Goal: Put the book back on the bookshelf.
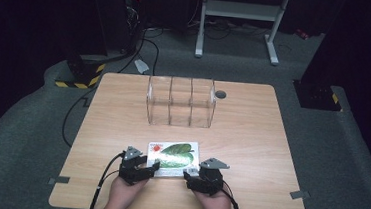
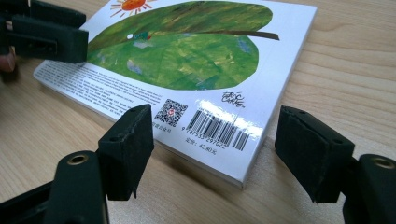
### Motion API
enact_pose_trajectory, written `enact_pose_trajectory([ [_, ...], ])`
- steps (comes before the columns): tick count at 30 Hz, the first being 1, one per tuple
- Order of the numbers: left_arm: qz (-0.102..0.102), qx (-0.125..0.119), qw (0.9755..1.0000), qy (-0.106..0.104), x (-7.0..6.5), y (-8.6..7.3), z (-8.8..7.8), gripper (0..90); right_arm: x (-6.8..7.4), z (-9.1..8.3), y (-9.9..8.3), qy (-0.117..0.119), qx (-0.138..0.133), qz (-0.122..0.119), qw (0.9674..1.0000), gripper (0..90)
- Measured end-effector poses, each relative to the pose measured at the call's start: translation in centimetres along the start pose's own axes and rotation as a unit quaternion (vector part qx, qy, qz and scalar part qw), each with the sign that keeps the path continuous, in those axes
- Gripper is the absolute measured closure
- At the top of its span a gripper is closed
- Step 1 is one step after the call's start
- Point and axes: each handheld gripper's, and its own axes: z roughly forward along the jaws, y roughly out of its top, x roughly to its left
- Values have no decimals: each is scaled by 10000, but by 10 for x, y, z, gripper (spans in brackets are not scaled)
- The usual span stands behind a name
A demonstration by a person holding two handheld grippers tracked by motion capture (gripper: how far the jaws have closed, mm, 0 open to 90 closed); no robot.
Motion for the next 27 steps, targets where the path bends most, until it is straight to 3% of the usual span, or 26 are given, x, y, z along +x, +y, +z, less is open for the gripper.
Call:
enact_pose_trajectory([
  [4, 100, -12, 9999, 73, -3, 0, -1, 380, 5, 0, 0, -88, 3, -90, 9999, 284],
  [7, -47, -90, 9999, 47, -2, -2, -5, 387, 10, -3, -3, -41, 3, -67, 10000, 287],
  [12, -105, -179, 9998, -32, 1, 0, -7, 407, 12, -3, -5, -56, 5, -167, 9998, 287],
  [16, -86, -261, 9996, -74, 1, 2, -11, 411, 13, -3, -6, -49, 5, -158, 9999, 275],
  [22, 114, -300, 9995, -63, 0, 2, -15, 412, 13, -2, -6, 1, 18, -195, 9998, 243],
  [27, 77, -456, 9988, -145, -2, 5, -21, 416, 14, -4, -6, 52, -19, -276, 9996, 224],
])
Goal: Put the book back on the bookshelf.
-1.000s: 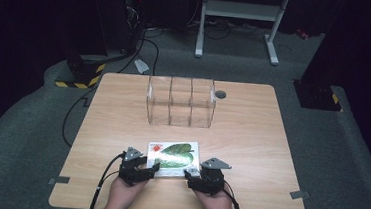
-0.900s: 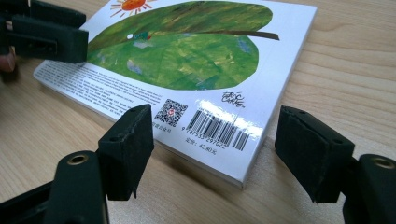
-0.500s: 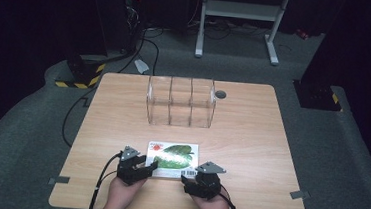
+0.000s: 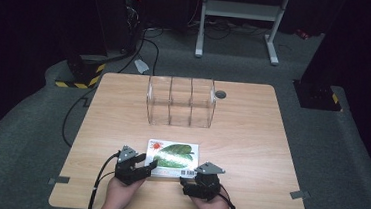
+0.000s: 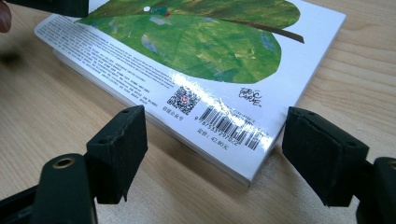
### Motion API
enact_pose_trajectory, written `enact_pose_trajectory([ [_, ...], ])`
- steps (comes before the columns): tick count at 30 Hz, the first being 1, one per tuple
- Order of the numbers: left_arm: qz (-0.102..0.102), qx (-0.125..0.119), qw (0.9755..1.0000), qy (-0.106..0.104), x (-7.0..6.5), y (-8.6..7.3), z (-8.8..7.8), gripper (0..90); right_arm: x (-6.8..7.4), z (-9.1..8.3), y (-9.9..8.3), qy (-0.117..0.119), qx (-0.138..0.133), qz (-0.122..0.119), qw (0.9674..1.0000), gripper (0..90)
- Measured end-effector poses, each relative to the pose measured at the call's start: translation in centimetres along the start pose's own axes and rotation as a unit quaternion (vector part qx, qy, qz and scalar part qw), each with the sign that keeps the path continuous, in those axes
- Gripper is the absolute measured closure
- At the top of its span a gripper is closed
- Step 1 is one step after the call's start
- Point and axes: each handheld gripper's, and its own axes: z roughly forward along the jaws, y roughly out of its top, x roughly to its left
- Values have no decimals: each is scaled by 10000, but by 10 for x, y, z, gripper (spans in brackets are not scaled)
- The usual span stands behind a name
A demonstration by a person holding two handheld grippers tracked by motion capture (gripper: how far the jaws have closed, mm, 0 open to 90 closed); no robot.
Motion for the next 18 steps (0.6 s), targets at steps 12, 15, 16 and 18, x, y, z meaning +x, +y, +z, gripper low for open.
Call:
enact_pose_trajectory([
  [12, -47, -320, 9993, -194, -2, 8, -9, 421, 2, -1, -1, -84, -153, -270, 9995, 192],
  [15, 6, -372, 9992, -176, -4, 9, -10, 421, 2, 0, -1, -109, -110, -245, 9996, 183],
  [16, 7, -389, 9991, -190, -5, 10, -11, 421, 3, 1, -1, -112, -98, -224, 9996, 183],
  [18, 25, -423, 9989, -197, -7, 12, -13, 422, 4, 1, -1, -148, -94, -302, 9994, 180],
])
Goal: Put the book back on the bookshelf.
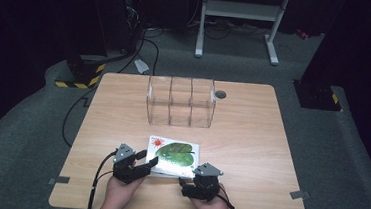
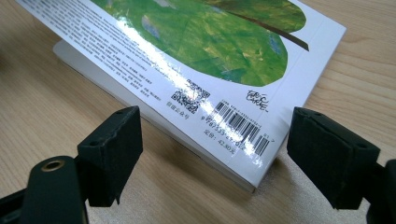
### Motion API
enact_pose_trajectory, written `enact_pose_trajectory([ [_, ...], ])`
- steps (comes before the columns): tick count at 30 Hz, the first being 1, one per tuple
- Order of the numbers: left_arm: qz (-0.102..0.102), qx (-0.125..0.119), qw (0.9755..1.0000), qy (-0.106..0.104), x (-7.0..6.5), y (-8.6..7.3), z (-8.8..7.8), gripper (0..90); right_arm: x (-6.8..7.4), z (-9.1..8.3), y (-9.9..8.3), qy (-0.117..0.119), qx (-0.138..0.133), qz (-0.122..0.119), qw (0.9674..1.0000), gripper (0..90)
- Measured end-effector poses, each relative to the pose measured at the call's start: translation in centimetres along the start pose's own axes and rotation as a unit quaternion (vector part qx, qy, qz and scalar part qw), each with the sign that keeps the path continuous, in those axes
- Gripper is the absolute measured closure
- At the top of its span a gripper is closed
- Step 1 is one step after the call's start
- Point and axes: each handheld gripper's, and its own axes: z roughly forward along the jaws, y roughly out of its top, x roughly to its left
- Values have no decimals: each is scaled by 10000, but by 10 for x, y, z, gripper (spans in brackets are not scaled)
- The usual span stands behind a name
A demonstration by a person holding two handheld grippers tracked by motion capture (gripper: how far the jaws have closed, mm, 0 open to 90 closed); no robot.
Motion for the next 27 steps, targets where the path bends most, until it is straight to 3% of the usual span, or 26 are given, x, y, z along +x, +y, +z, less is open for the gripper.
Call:
enact_pose_trajectory([
  [6, 80, -27, 10000, 32, -2, 1, -1, 422, 3, 3, 1, -197, 122, -24, 9997, 196],
  [8, 88, 17, 9999, 50, -1, -1, 0, 421, 2, 5, 2, -324, 219, 107, 9992, 231],
  [14, 30, 72, 10000, 40, 1, -2, 2, 422, 2, 5, 2, -302, 235, 149, 9992, 237],
  [16, 72, 89, 9999, 68, 2, -3, 2, 419, 0, 4, 1, -323, 164, 180, 9992, 288],
  [23, -15, 178, 9998, 14, 7, -4, 4, 427, -1, 4, 1, -317, 141, 171, 9993, 302],
  [27, -98, 240, 9996, 66, 14, -5, 7, 411, -2, 3, 1, -244, 130, 291, 9992, 347],
])
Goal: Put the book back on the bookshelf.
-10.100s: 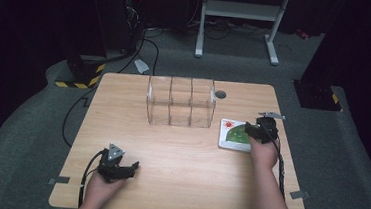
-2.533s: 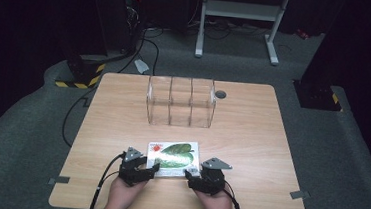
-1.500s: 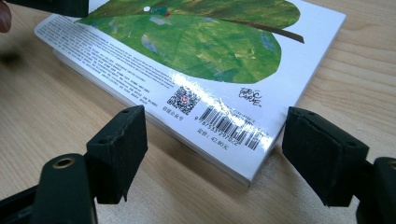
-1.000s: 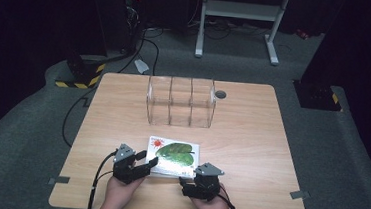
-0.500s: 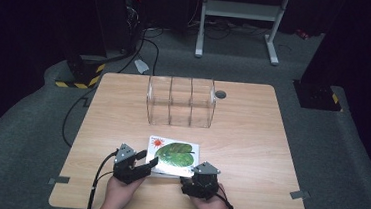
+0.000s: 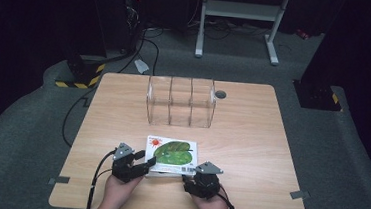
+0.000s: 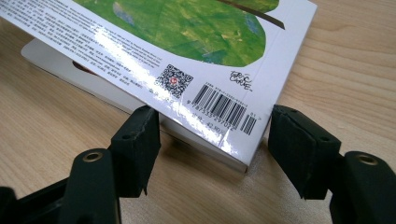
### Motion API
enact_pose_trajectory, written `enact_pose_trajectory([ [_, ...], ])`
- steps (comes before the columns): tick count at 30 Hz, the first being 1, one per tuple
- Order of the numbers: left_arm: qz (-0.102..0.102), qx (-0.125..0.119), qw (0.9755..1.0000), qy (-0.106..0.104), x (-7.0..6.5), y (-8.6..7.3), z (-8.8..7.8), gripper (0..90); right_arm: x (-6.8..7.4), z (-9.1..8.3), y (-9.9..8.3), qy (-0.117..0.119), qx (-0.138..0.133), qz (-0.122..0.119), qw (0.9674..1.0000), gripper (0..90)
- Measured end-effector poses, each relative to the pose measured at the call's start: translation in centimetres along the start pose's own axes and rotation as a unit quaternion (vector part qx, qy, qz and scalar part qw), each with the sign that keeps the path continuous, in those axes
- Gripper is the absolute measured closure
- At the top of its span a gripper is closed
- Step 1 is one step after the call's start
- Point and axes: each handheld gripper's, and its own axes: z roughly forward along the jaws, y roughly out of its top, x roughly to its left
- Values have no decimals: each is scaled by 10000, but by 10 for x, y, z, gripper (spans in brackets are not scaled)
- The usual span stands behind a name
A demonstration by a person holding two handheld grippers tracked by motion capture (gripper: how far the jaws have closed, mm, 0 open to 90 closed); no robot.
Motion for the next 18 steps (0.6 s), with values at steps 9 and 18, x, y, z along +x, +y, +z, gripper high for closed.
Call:
enact_pose_trajectory([
  [9, -320, 347, 9980, -410, 10, 3, 15, 439, 1, 0, 0, -24, 15, -24, 10000, 363],
  [18, -338, 620, 9954, -644, 17, 4, 16, 511, 0, -3, -1, 96, 85, 9, 9999, 345],
])
